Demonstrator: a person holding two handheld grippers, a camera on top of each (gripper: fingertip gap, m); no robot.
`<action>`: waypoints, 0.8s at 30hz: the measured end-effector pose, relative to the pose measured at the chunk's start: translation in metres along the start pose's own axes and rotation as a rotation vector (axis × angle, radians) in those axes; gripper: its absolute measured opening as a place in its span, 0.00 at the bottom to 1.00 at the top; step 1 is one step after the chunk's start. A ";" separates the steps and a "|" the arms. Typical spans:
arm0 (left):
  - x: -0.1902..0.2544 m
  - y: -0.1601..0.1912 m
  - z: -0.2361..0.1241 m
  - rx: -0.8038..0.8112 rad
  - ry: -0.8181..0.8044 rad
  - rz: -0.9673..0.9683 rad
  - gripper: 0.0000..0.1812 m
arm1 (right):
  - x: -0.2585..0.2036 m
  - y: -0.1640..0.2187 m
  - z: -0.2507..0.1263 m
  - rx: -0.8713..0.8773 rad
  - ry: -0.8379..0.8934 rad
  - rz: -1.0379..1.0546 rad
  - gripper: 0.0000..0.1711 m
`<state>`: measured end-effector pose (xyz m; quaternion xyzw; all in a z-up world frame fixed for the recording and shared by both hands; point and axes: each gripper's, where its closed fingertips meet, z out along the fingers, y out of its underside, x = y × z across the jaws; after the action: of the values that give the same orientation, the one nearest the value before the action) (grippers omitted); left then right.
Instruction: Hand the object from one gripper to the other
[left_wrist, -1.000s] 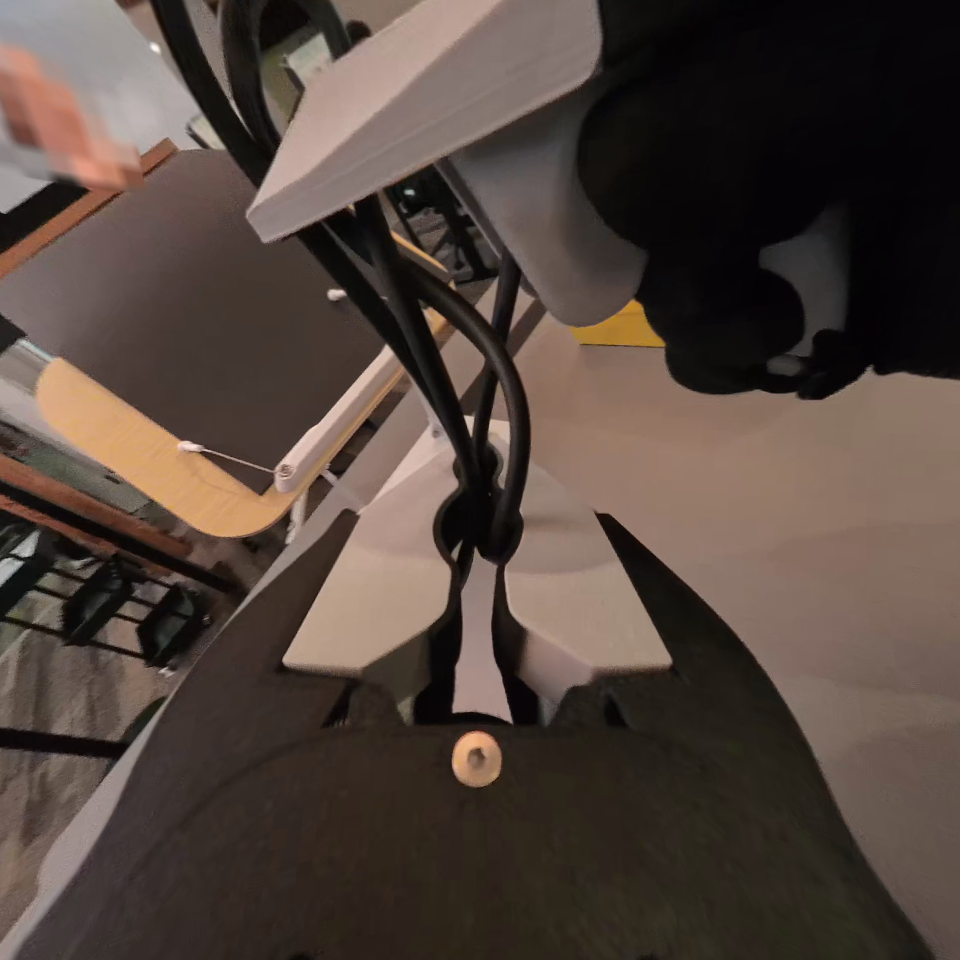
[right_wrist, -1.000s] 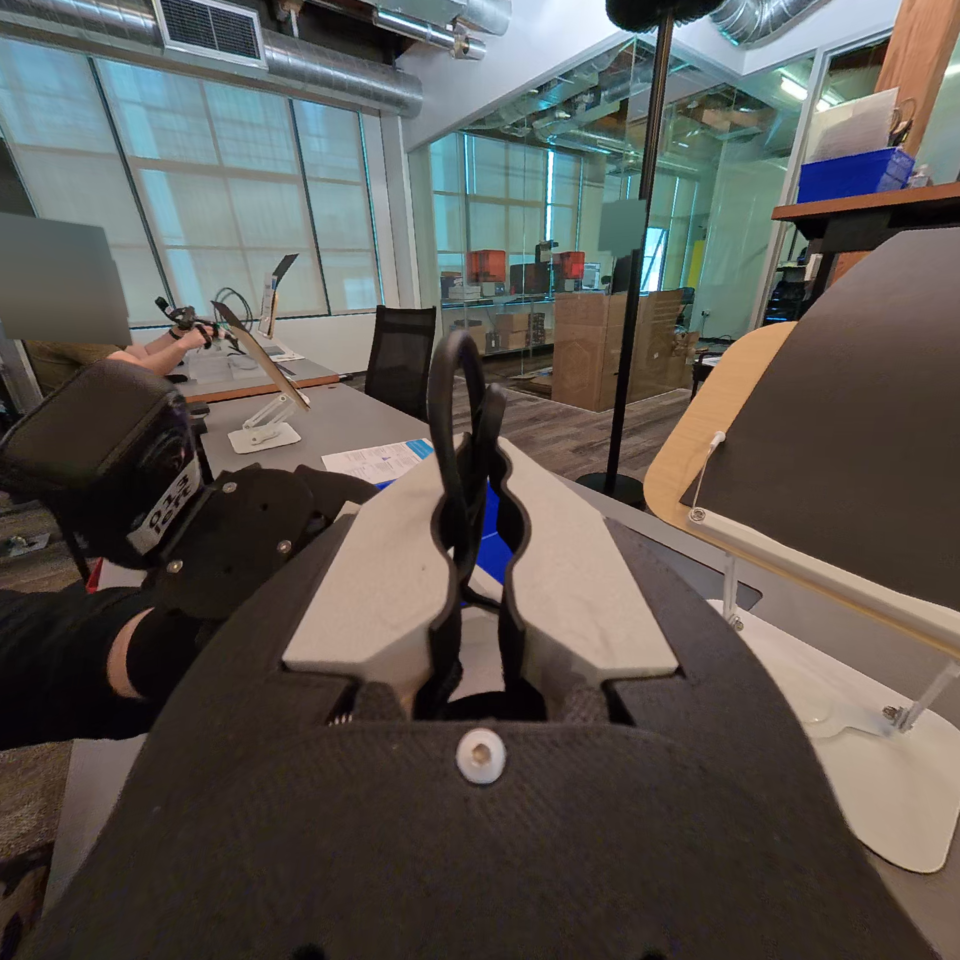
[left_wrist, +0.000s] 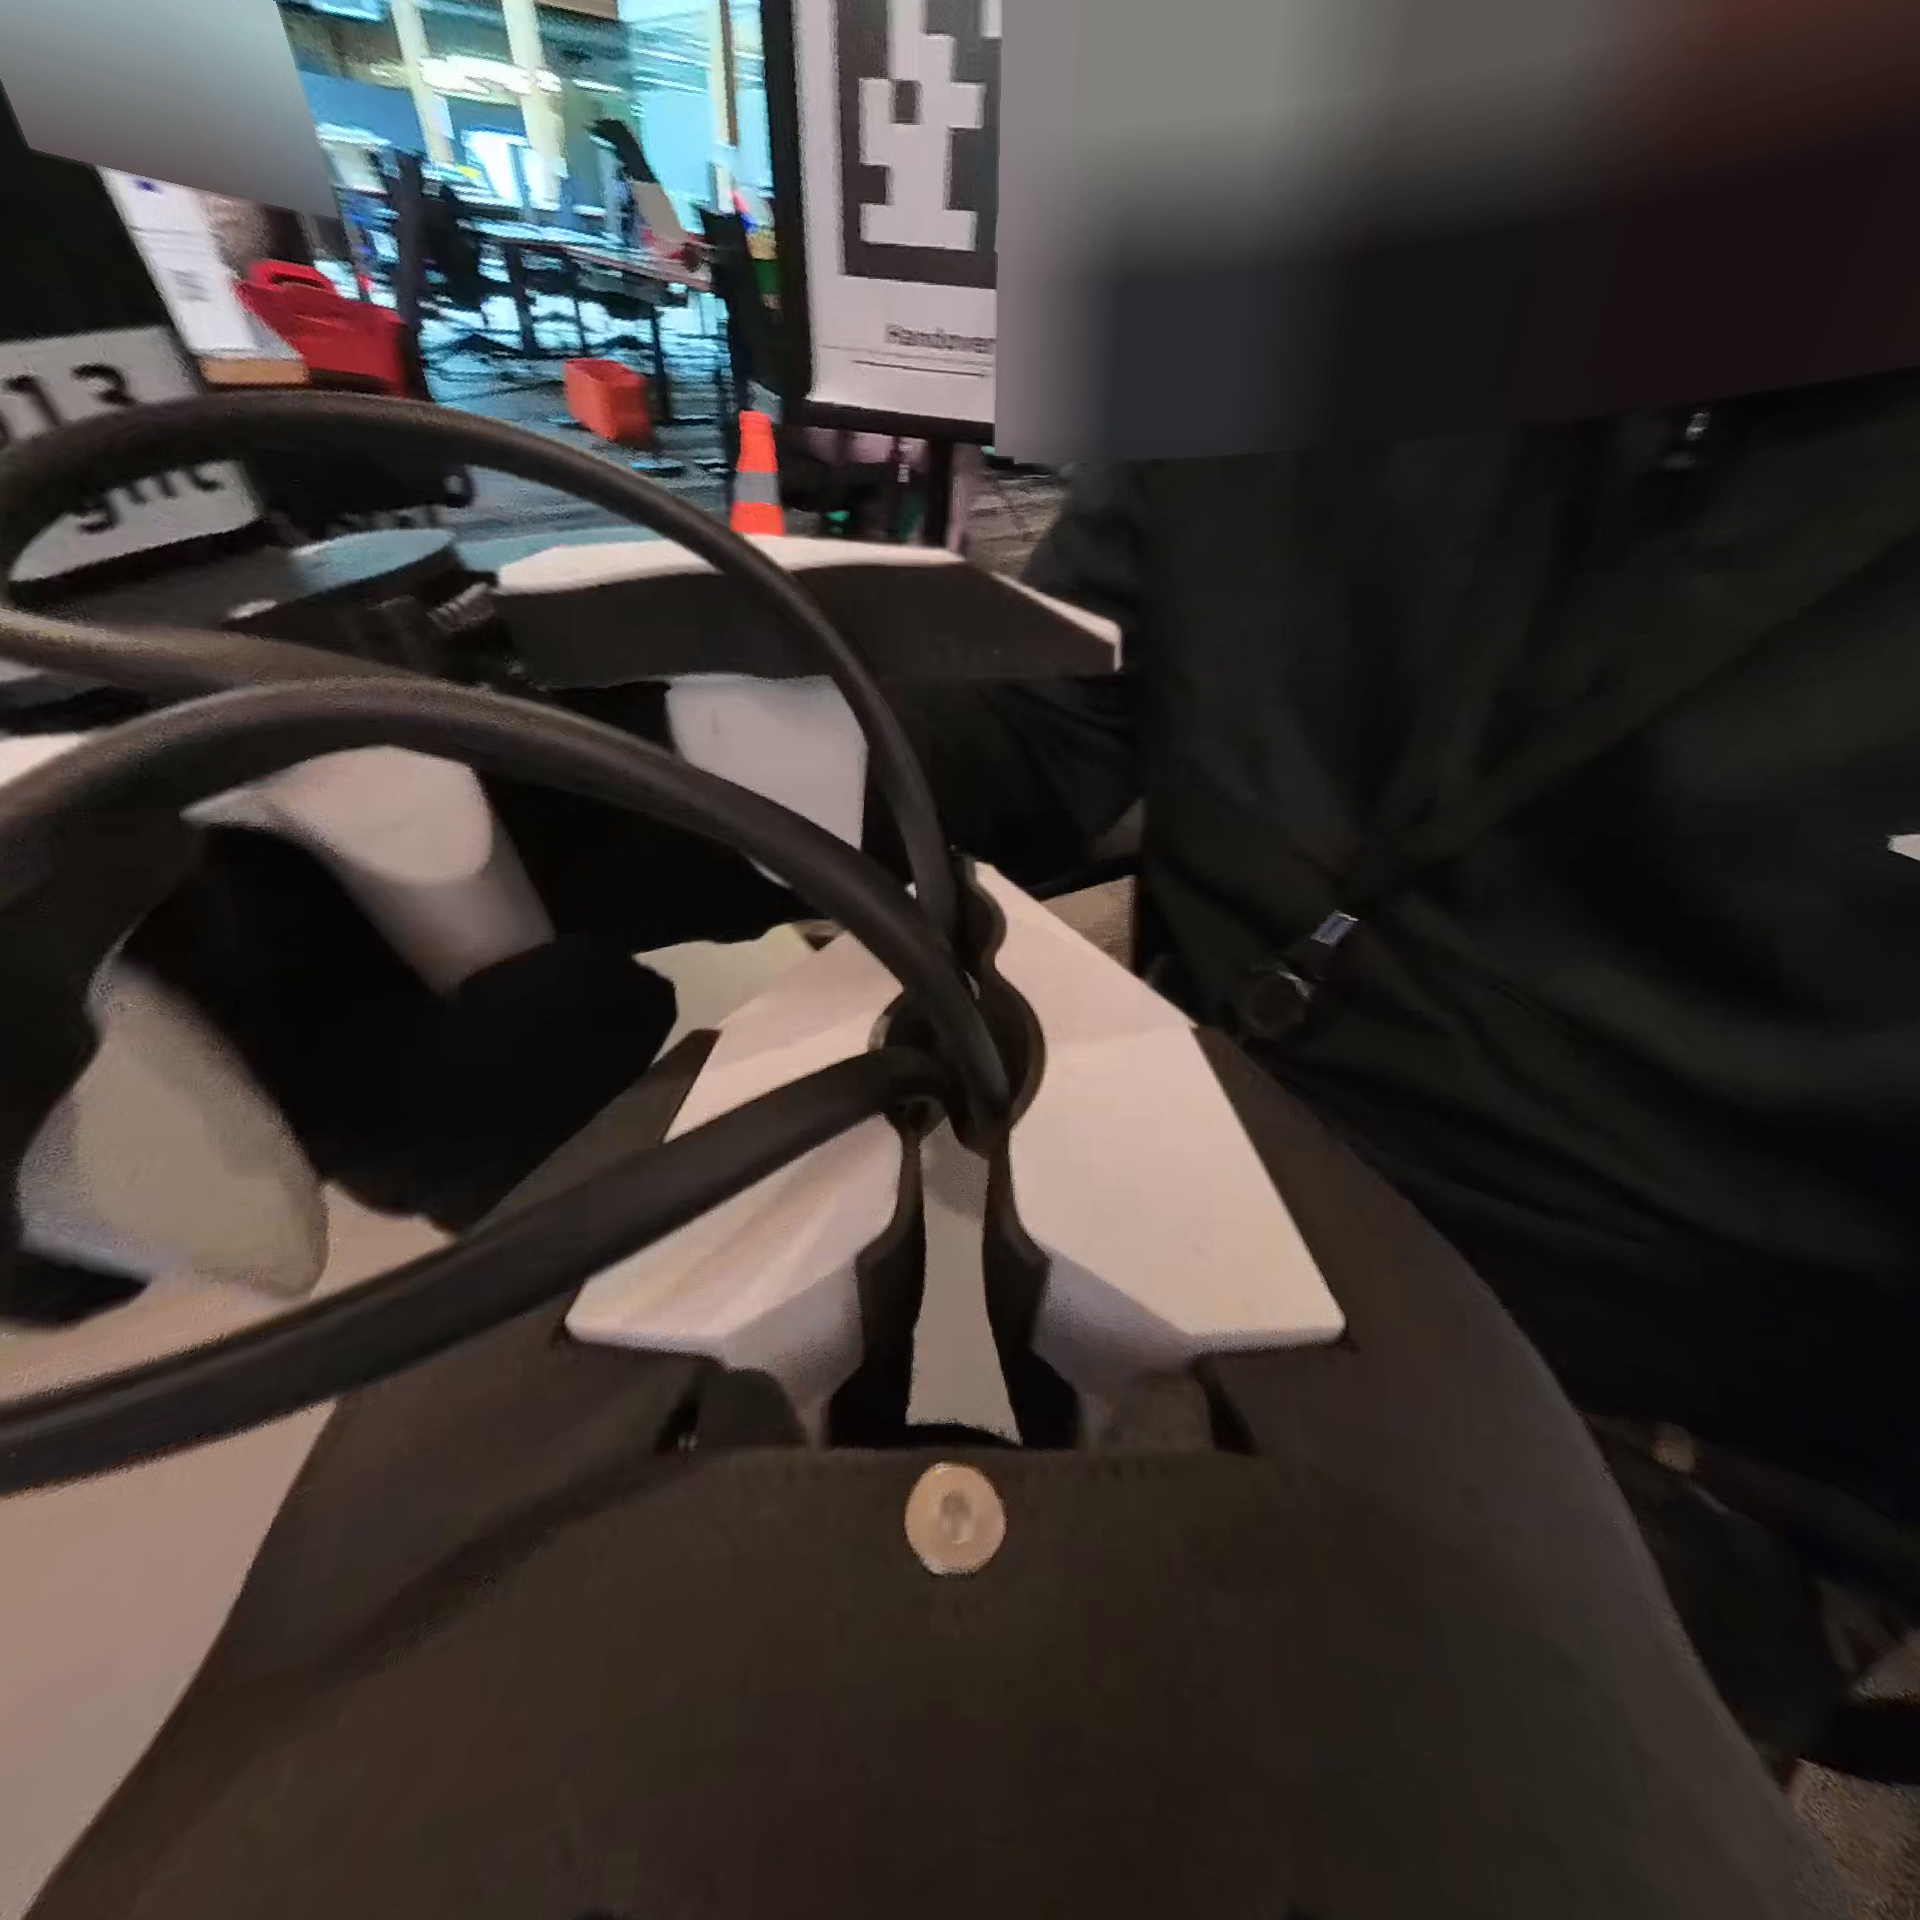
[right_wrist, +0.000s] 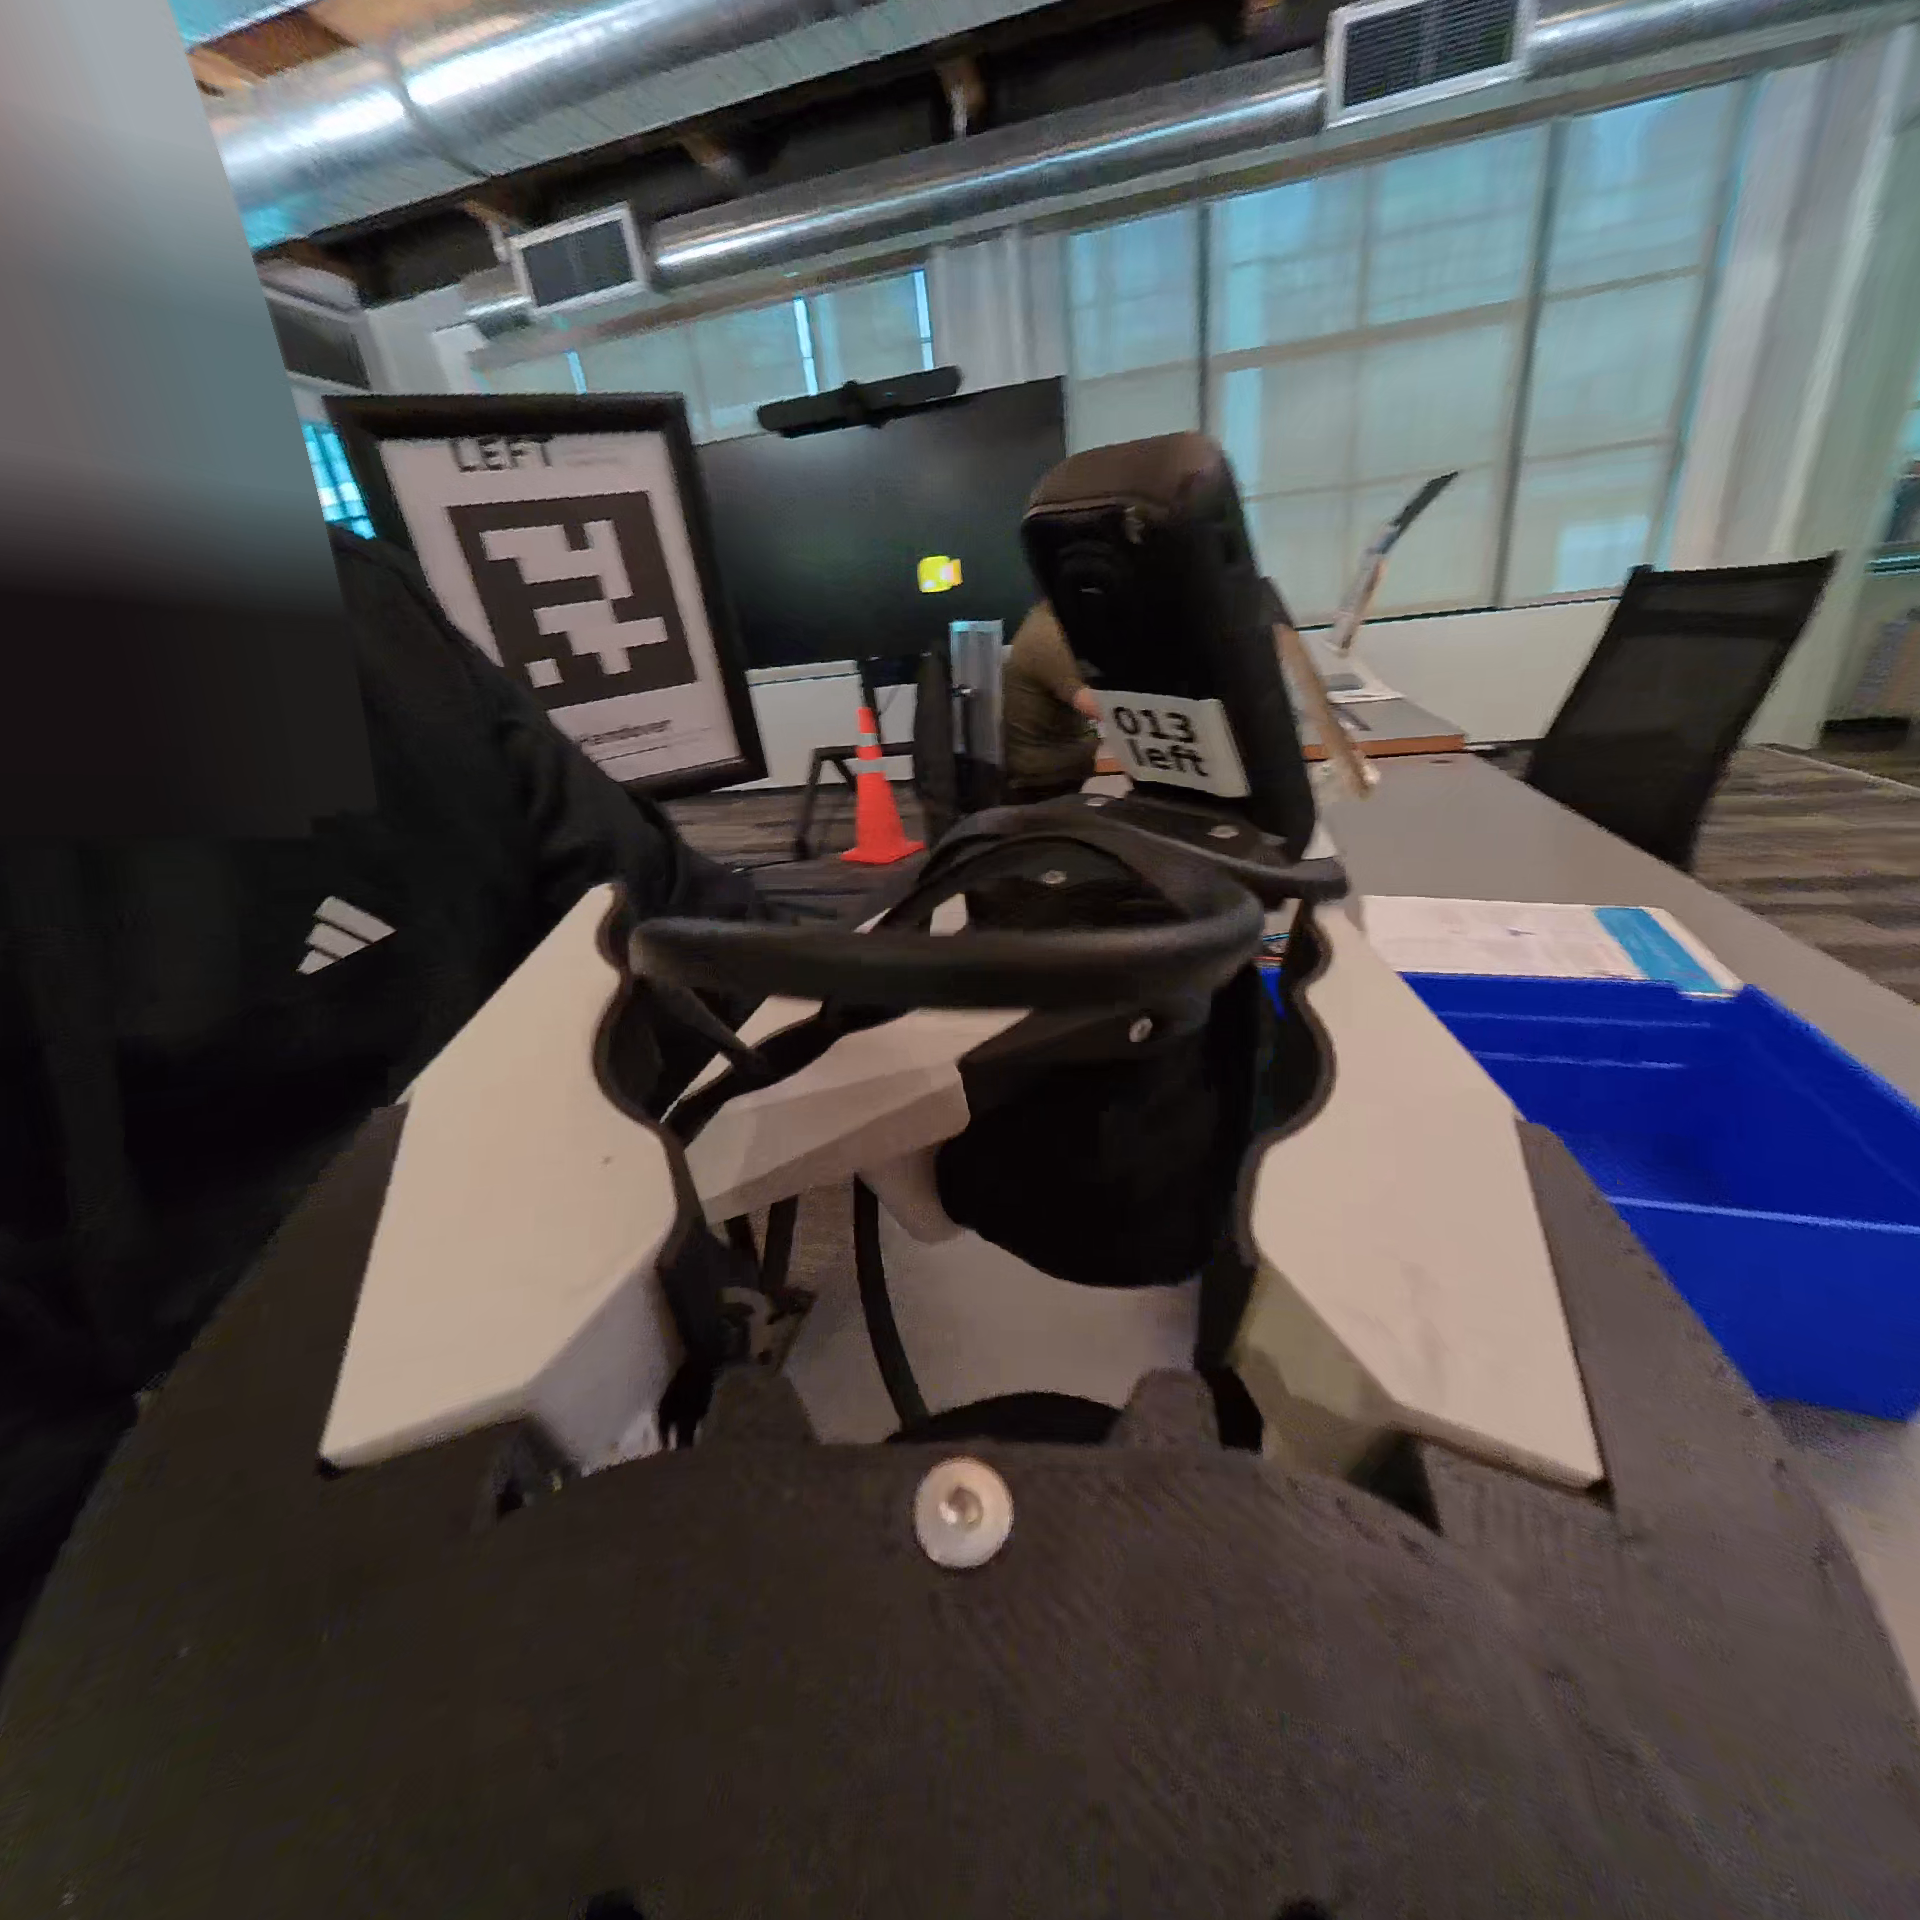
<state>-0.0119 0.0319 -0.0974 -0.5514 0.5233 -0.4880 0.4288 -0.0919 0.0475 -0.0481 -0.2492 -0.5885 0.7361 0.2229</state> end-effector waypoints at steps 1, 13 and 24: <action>0.005 0.000 0.003 0.007 0.036 -0.006 0.00 | -0.005 0.001 0.004 0.003 -0.026 -0.007 0.72; 0.039 -0.004 0.018 0.012 0.222 0.005 0.00 | -0.041 0.004 0.015 0.075 -0.224 -0.007 0.80; 0.038 -0.004 0.013 0.041 0.249 -0.030 0.00 | -0.047 -0.001 0.011 0.102 -0.247 -0.096 0.48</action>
<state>0.0008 -0.0061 -0.0925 -0.4854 0.5540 -0.5698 0.3643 -0.0620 0.0099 -0.0400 -0.1164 -0.5848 0.7785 0.1959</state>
